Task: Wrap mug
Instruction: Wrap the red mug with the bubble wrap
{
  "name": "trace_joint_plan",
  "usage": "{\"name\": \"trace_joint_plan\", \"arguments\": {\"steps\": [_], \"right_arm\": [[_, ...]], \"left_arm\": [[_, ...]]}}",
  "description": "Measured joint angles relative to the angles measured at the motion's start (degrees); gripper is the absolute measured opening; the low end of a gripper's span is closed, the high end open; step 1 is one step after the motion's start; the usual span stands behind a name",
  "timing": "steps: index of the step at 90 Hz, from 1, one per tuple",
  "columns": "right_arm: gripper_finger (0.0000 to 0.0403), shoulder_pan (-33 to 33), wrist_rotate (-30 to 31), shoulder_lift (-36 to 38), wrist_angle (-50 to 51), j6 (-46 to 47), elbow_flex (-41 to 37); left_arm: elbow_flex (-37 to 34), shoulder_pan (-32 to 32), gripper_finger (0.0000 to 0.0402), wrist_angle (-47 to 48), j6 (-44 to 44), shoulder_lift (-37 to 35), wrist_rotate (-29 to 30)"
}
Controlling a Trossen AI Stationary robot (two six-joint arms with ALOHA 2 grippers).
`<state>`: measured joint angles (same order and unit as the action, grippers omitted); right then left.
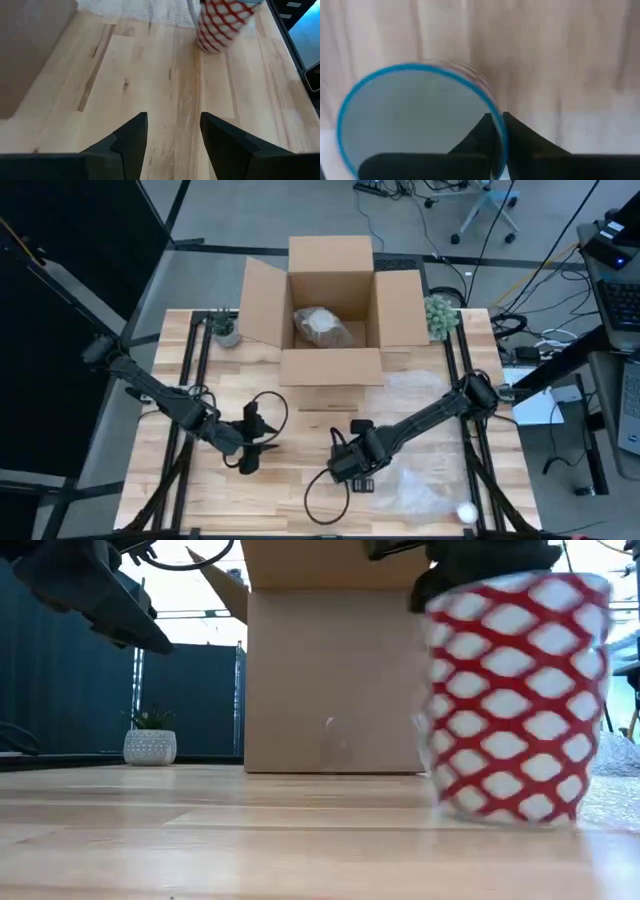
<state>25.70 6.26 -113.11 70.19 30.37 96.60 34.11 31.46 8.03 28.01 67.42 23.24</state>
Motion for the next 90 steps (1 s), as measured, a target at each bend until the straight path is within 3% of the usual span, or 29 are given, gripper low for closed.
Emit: {"name": "trace_joint_plan", "arguments": {"steps": [19, 31, 62, 76, 90], "right_arm": [[0.0006, 1.6, 7.5, 9.1, 13.5, 10.5, -0.7], [0.0005, 1.3, 8.5, 15.7, 16.9, 18.3, -8.1], [0.0005, 0.0, 6.1, 32.9, 2.1, 29.5, -37.2], [0.0005, -1.1, 4.5, 35.2, -3.3, 30.1, -44.1], [0.0009, -2.0, 4.7, 35.4, -5.2, 28.8, -45.7]], "left_arm": [[0.0, 0.0, 0.0171, -1.5, 0.1, 0.0, 0.0], [0.0, 0.0, 0.0171, -3.9, 0.0, 0.0, 0.0], [0.0, 0.0, 0.0171, -4.3, 0.0, 0.1, 0.0], [0.0, 0.0, 0.0171, -4.3, 0.0, 0.1, 0.0], [0.0, 0.0, 0.0171, -4.4, 0.1, 0.1, 0.0]]}}
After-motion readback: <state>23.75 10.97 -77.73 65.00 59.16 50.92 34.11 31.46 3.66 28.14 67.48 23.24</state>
